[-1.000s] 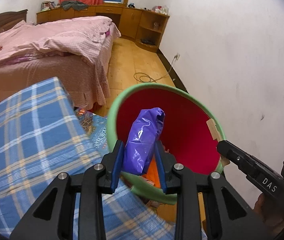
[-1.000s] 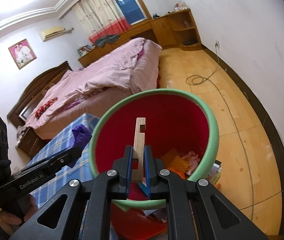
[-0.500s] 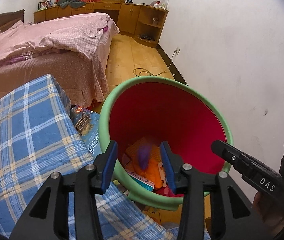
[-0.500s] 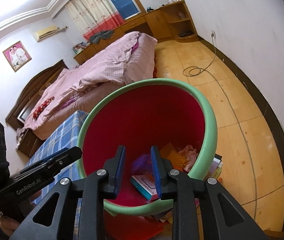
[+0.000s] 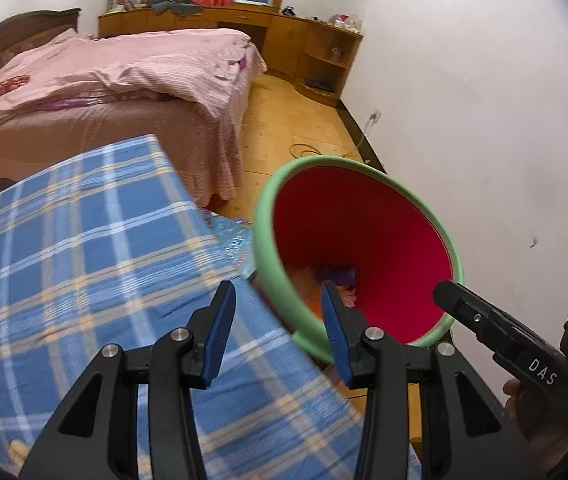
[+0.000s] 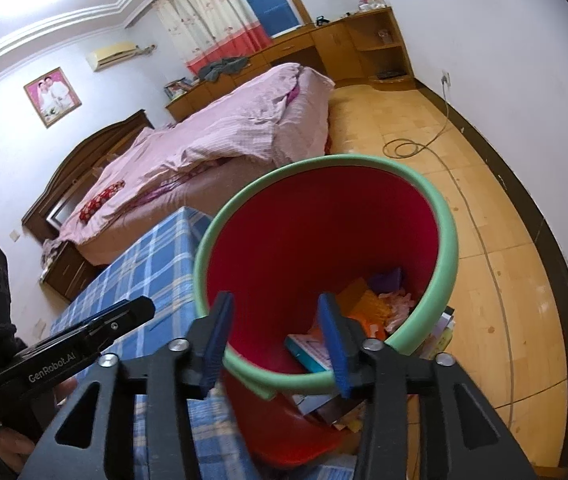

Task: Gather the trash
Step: 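Move both tools back over the bed near the peanut shells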

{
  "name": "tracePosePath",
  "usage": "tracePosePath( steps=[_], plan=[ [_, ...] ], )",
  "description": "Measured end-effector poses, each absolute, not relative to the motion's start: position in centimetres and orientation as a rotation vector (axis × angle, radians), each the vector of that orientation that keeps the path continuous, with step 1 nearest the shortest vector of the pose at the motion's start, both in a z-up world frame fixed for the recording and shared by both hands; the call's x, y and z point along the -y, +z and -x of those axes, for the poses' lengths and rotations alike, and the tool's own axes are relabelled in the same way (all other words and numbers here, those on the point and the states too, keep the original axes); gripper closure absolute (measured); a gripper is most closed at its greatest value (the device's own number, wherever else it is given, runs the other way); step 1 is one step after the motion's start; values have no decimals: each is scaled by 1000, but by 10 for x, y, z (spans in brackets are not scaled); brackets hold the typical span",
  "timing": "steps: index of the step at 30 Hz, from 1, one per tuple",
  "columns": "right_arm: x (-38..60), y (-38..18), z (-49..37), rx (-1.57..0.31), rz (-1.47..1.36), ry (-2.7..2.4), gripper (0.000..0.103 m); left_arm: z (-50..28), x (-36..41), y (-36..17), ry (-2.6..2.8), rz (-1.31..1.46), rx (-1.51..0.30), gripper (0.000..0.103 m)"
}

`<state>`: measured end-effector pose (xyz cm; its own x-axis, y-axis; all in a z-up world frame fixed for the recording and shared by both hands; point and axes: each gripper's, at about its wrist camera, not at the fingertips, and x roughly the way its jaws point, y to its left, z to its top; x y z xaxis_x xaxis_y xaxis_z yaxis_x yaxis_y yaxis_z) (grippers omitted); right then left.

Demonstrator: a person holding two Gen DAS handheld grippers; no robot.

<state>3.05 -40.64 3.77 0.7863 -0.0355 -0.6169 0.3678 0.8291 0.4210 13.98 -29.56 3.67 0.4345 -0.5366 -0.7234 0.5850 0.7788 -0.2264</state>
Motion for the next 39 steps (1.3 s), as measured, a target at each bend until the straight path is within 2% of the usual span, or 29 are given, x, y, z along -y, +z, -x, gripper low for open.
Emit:
tracePosePath(
  steps=[6, 9, 10, 23, 25, 39],
  plan=[
    [385, 44, -30, -643, -535, -202, 54, -130, 256, 47, -647, -28, -854, 59],
    [372, 48, -28, -638, -519, -181, 37, -121, 237, 52, -626, -12, -836, 59],
    [368, 50, -27, -634, -512, -174, 37, -119, 231, 53, -618, -7, -831, 59],
    [298, 70, -19, -616, -408, -88, 33, -92, 152, 67, -506, 63, -780, 59],
    [287, 71, -18, -611, -393, -76, 29, -85, 140, 70, -481, 67, -765, 59],
    [226, 66, -2, -560, -262, -28, 29, -54, 89, 62, -297, 65, -684, 59]
  ],
)
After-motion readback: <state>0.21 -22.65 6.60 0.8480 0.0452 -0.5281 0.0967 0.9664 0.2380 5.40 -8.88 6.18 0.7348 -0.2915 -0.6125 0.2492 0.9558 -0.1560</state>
